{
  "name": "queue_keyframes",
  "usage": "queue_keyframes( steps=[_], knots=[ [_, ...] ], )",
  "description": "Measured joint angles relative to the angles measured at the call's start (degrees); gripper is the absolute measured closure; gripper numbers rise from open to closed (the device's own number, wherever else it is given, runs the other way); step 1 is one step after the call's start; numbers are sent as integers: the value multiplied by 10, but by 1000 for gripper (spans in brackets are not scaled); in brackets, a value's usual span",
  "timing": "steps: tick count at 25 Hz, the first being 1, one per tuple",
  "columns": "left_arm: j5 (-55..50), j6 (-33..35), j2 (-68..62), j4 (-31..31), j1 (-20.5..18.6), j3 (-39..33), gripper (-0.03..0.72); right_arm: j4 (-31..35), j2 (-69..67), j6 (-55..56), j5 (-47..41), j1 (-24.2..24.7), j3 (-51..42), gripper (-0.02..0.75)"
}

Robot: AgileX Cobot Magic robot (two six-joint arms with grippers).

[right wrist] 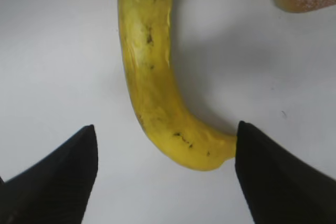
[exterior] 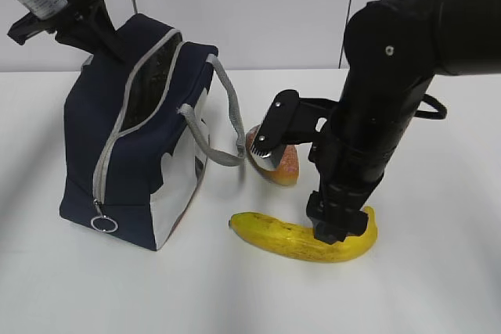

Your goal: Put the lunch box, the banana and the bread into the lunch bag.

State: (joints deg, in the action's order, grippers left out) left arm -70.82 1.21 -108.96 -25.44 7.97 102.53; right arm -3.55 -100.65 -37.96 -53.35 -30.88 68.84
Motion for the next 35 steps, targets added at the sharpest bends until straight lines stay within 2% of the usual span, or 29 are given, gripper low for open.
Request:
queue_keyframes(
  steps=[10, 21, 35],
  knots=[
    [0, 2, 0, 0, 0, 0, 691, 47, -70, -46, 56, 0, 0, 154],
    [0, 2, 0, 0, 0, 0, 691, 25, -100, -61, 124, 0, 0, 156],
    [0, 2, 0, 0, 0, 0, 691, 32, -118, -69, 129, 0, 1, 167]
  ],
)
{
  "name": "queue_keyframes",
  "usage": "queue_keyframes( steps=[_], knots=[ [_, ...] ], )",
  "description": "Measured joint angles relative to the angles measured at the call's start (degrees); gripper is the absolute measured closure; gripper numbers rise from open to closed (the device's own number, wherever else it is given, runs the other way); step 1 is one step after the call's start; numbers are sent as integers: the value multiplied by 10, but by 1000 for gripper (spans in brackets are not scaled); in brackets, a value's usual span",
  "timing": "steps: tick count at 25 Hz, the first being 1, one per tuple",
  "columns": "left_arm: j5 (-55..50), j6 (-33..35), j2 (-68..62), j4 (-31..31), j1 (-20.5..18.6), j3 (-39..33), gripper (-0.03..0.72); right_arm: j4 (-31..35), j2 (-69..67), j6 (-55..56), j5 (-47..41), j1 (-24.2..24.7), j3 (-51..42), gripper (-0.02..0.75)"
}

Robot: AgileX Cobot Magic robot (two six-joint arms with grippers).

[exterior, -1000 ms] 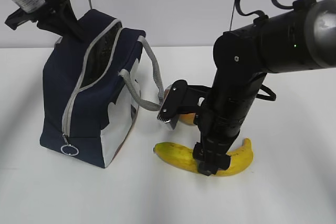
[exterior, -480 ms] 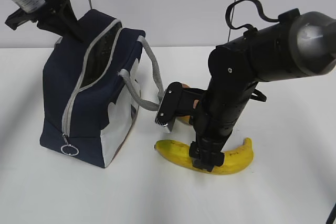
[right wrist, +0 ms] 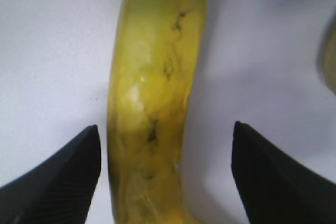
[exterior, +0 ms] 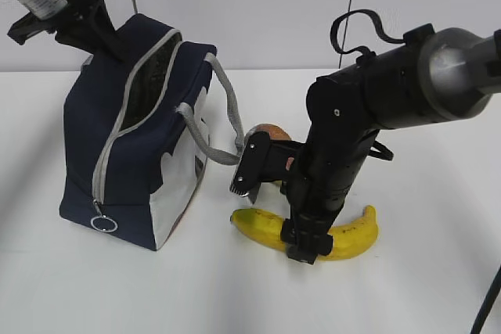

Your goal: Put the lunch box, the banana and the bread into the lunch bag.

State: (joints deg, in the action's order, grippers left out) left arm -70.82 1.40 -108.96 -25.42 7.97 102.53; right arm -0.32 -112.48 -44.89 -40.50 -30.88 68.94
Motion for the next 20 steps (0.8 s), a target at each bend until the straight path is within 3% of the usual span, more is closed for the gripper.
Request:
queue_keyframes(
  steps=[5, 11, 20],
  knots=[
    [0, 0, 0, 0, 0, 0, 691, 3, -7, -2, -2, 0, 0, 218],
    [0, 0, 0, 0, 0, 0, 691, 3, -12, -2, -8, 0, 0, 409],
    [0, 5, 0, 1, 0, 0, 691, 3, -13, -3, -72, 0, 40, 435]
  ],
)
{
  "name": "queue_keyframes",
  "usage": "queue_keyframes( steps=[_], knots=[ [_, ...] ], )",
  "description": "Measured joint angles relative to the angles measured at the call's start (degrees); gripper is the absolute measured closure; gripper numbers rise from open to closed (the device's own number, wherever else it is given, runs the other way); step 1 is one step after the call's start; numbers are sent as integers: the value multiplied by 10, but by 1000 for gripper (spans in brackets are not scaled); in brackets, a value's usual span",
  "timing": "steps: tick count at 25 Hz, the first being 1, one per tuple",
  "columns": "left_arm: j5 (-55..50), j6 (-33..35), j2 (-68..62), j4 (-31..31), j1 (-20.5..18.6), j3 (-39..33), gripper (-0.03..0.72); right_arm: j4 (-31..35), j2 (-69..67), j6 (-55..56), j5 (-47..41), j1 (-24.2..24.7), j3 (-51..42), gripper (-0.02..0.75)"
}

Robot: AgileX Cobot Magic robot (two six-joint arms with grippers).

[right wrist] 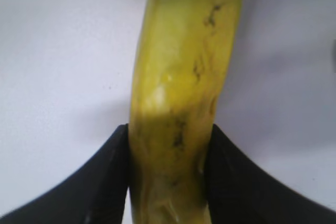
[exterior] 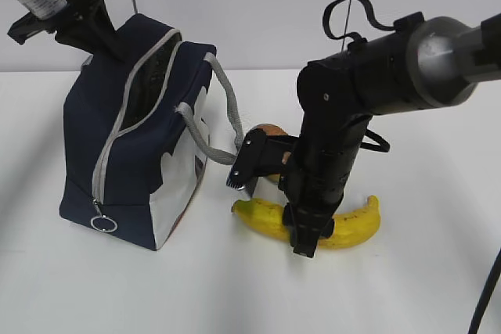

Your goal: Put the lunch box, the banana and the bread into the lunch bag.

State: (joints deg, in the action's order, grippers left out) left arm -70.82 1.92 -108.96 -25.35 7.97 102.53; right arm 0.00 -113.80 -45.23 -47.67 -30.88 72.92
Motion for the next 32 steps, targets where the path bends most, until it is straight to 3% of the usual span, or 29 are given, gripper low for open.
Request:
queue_keyframes(
  steps=[18, 32],
  knots=[
    [0, 2, 0, 0, 0, 0, 691, -11, 75, 30, -215, 0, 105, 440],
    [0, 8, 0, -13, 0, 0, 691, 0, 100, 258, -231, 0, 310, 440]
  ],
)
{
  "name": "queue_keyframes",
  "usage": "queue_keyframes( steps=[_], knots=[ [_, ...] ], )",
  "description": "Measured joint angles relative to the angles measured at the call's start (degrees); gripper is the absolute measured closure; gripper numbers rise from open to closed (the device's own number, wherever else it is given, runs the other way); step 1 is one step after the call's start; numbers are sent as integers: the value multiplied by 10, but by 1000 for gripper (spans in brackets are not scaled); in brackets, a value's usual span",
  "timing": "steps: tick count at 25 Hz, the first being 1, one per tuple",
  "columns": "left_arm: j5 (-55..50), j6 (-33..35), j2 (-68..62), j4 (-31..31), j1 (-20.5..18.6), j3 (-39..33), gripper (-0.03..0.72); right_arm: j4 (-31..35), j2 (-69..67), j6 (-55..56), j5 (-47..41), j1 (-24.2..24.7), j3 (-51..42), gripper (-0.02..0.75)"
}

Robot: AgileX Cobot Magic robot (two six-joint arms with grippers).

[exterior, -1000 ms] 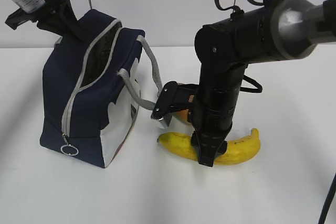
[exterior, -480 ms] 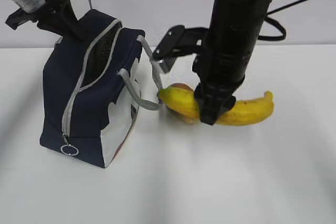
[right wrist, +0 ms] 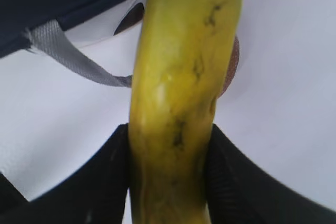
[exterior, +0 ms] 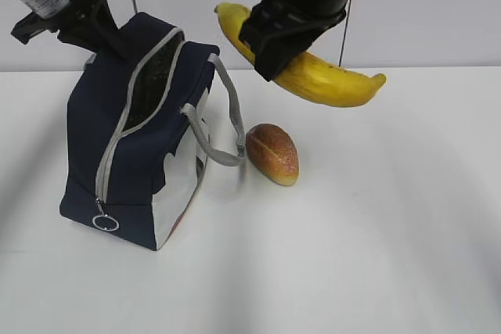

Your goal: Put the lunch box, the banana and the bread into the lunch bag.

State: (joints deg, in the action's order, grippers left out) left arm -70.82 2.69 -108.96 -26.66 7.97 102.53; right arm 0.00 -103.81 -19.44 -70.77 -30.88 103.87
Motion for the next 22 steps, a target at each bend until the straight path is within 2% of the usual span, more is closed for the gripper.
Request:
queue_keyframes(
  steps=[8, 11, 17, 22],
  knots=[
    [0, 0, 0, 0, 0, 0, 691, 14, 0, 169, 1, 0, 18, 440],
    [0, 0, 0, 0, 0, 0, 691, 51, 0, 209, 23, 0, 25, 440],
    [0, 0, 0, 0, 0, 0, 691, 169, 0, 300, 110, 0, 34, 440],
    [0, 0, 0, 0, 0, 0, 691, 208, 0, 385, 192, 0, 34, 440]
  ],
)
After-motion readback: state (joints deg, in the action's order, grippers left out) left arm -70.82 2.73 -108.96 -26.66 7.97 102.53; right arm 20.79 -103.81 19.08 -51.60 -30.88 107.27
